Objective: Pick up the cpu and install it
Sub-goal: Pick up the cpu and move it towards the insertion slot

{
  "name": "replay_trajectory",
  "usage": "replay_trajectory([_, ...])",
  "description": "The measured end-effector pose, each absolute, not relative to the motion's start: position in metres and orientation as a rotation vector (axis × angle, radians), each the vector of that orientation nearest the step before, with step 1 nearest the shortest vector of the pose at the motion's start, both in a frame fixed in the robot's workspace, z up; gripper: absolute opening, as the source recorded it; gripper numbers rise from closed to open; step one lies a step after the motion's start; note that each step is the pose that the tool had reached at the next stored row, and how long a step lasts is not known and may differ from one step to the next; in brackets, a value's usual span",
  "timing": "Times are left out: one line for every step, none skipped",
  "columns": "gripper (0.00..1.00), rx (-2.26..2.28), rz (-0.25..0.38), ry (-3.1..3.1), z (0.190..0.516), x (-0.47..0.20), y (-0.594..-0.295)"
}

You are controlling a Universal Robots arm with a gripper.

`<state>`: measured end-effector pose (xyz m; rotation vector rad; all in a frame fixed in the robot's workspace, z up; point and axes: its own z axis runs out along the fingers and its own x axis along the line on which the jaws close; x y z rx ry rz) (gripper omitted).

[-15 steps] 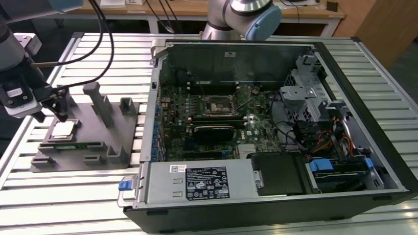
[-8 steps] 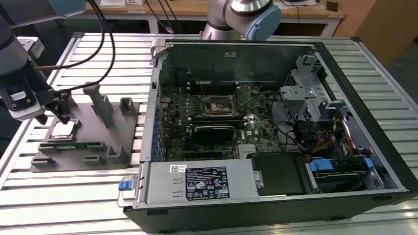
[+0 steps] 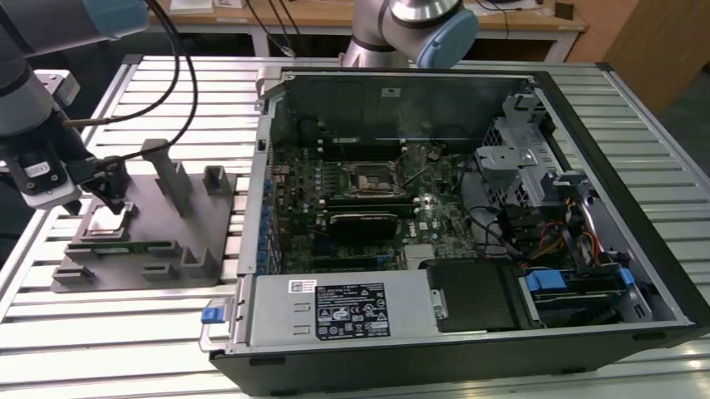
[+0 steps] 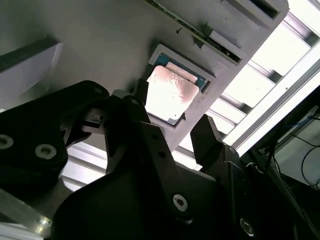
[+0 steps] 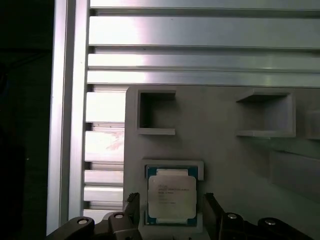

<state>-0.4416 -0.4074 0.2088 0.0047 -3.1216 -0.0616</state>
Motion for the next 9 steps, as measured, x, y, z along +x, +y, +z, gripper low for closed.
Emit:
replay_trajectory([0.62, 0.005, -0.062, -3.122, 0.2074, -0.4416, -0.4074])
replay_trajectory([0.62, 0.005, -0.062, -3.123, 0.2058, -0.4416, -0.4074])
replay_trajectory([0.62, 0.005, -0.062, -3.124, 0.2042, -0.4416, -0.4074])
replay_trajectory([0.62, 0.005, -0.062, -3.125, 0.2028, -0.4416, -0.4074])
replay_trajectory([0.62, 0.005, -0.062, -3.126, 0.2015, -0.4416, -0.4074])
replay_trajectory([0.62, 0.005, -0.062, -3.127, 0.2005, -0.4416, -0.4074])
replay_trajectory([0.62, 0.005, -0.062, -3.127, 0.1995, -0.4416, -0.4074])
replay_trajectory([0.62, 0.005, -0.062, -3.127, 0.1987, -0.4416, -0.4074])
replay_trajectory([0.62, 0.005, -0.062, -3.127, 0.1979, -0.4416, -0.4074])
